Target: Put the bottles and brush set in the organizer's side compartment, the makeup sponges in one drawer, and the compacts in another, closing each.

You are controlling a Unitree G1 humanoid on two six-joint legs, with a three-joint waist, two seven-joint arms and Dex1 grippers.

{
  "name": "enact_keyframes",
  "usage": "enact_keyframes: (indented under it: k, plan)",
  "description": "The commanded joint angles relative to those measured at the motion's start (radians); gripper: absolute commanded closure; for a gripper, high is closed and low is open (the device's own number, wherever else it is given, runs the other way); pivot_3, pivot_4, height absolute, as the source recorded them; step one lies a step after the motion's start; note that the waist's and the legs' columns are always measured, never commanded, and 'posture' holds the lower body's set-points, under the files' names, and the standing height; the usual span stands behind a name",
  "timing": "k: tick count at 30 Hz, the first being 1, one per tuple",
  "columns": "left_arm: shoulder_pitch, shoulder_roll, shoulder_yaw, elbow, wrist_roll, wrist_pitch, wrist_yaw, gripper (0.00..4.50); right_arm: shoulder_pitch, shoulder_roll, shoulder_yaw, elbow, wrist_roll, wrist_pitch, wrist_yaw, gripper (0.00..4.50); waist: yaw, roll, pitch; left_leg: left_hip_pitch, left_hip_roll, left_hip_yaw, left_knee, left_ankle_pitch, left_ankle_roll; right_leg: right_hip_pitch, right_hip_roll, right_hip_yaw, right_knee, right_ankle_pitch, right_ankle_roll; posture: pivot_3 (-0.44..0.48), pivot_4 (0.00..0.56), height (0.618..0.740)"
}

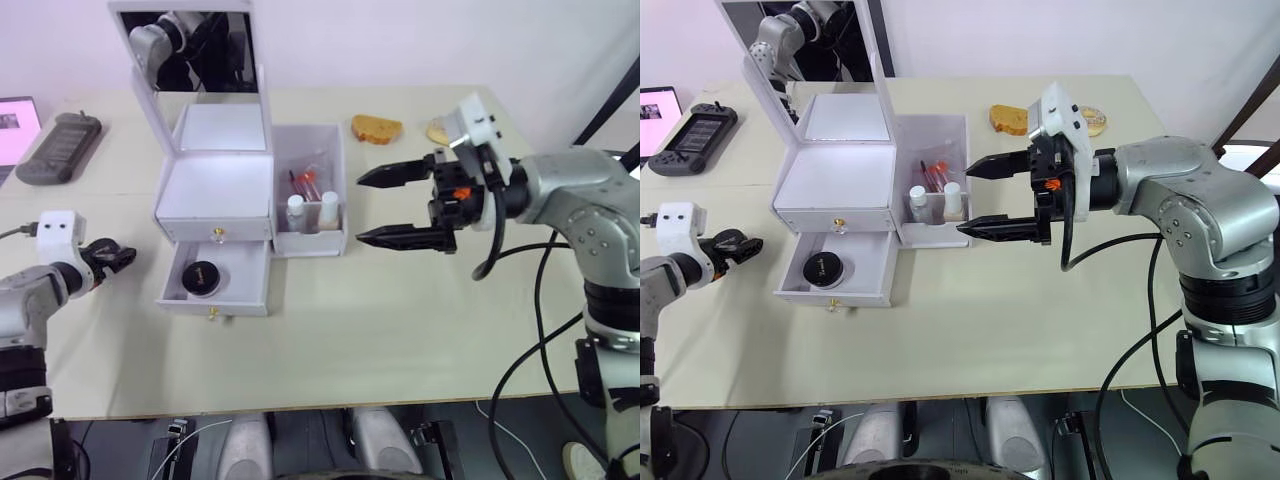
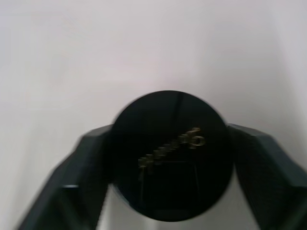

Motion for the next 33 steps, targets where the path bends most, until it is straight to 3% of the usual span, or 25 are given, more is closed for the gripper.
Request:
enact_keyframes:
  k: [1, 8, 14, 25, 30, 33]
  plan:
    - [-0.003, 0.020, -0.010, -0.021, 0.012, 0.005, -0.022, 1.81, -0.004, -0.010, -0.036, -0.029, 0.012, -0.009, -0.012, 0.00, 0.000, 0.000, 0.000, 0.000, 0.000, 0.000, 0.000, 0.000, 0.000, 0.000, 0.000, 0.000, 0.000, 0.000, 0.000, 0.000, 0.150, 0.740]
    - [0.030, 0.050, 0.025, -0.147, -0.020, 0.056, -0.058, 1.81, 0.002, -0.008, -0.033, -0.026, 0.021, -0.015, -0.013, 0.00, -0.001, 0.000, 0.000, 0.000, 0.000, 0.000, 0.000, 0.000, 0.000, 0.000, 0.000, 0.000, 0.000, 0.000, 0.000, 0.000, 0.150, 0.740]
    - [0.135, 0.171, 0.115, -0.370, -0.094, 0.162, -0.164, 1.81, -0.045, -0.005, 0.007, 0.029, -0.002, -0.055, 0.059, 0.00, -0.006, 0.000, 0.001, 0.000, 0.000, 0.000, -0.001, 0.000, 0.000, -0.001, 0.000, 0.000, 0.000, 0.000, -0.001, 0.000, 0.150, 0.740]
    - [0.323, 0.380, 0.371, -0.789, -0.458, 0.447, -0.527, 1.81, -0.102, 0.028, 0.074, 0.145, -0.066, -0.143, 0.168, 0.00, -0.004, 0.001, 0.001, -0.001, 0.000, 0.001, -0.001, 0.000, 0.000, -0.002, -0.001, 0.000, -0.002, -0.002, -0.003, 0.000, 0.150, 0.740]
    - [0.270, 0.405, 0.320, -0.864, -0.558, 0.487, -0.521, 1.81, -0.094, 0.039, 0.075, 0.139, -0.072, -0.143, 0.173, 0.00, -0.004, 0.001, 0.001, -0.001, 0.000, 0.000, -0.001, 0.000, 0.000, -0.002, 0.000, 0.000, -0.001, -0.002, -0.003, 0.000, 0.150, 0.740]
    - [0.175, 0.382, 0.188, -0.890, -0.579, 0.472, -0.460, 1.81, -0.084, 0.041, 0.063, 0.121, -0.069, -0.133, 0.158, 0.00, -0.002, 0.001, 0.001, -0.001, 0.000, 0.000, 0.000, 0.000, 0.000, -0.002, 0.000, 0.000, -0.001, -0.002, -0.003, 0.000, 0.150, 0.740]
